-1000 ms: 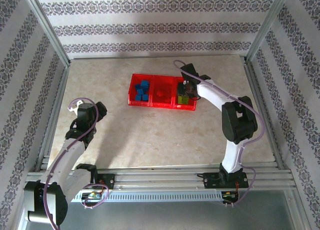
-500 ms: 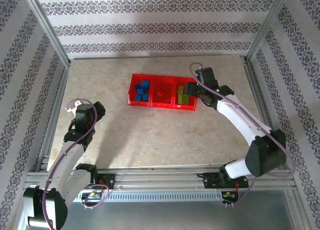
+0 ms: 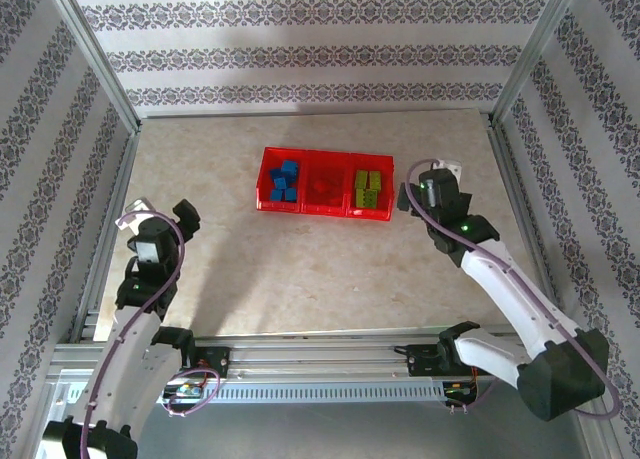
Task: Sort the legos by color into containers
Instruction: Reset both arms
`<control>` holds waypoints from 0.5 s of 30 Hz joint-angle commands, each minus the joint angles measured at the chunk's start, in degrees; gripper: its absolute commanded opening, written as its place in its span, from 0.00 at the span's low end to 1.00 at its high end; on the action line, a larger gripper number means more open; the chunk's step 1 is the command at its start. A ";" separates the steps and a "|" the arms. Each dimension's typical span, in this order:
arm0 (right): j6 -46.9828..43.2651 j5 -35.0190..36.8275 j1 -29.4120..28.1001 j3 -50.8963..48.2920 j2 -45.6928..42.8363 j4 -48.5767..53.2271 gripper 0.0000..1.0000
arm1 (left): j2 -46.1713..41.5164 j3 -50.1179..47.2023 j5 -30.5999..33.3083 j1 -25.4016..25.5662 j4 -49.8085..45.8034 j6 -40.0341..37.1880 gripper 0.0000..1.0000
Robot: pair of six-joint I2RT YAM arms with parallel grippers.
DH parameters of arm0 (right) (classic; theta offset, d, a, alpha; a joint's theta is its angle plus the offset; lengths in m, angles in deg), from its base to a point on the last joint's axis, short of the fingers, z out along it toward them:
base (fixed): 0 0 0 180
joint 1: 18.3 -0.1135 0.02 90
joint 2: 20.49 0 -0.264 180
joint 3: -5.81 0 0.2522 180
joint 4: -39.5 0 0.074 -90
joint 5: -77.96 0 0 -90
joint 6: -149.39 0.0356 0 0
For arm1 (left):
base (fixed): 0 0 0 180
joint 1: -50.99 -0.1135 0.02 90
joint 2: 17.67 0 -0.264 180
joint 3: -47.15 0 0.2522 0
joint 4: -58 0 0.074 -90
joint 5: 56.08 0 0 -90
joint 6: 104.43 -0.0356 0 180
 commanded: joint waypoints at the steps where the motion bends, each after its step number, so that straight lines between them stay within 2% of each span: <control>1: -0.93 7.24 0.76 -2.79 -2.88 -3.91 0.98 | -1.85 -1.57 1.37 -0.96 -0.48 -3.54 1.00; 7: -0.11 10.15 2.03 -6.45 -5.74 -7.11 0.98 | -3.07 -2.70 0.95 -0.96 1.04 -6.66 1.00; 9: 0.79 12.10 2.08 -10.86 -6.51 -12.67 0.98 | -3.60 -3.62 0.56 -0.96 2.18 -7.58 1.00; 15: -2.42 11.29 3.07 -21.59 -10.52 -26.93 0.98 | -5.47 -6.35 -1.56 -0.96 5.84 -11.04 1.00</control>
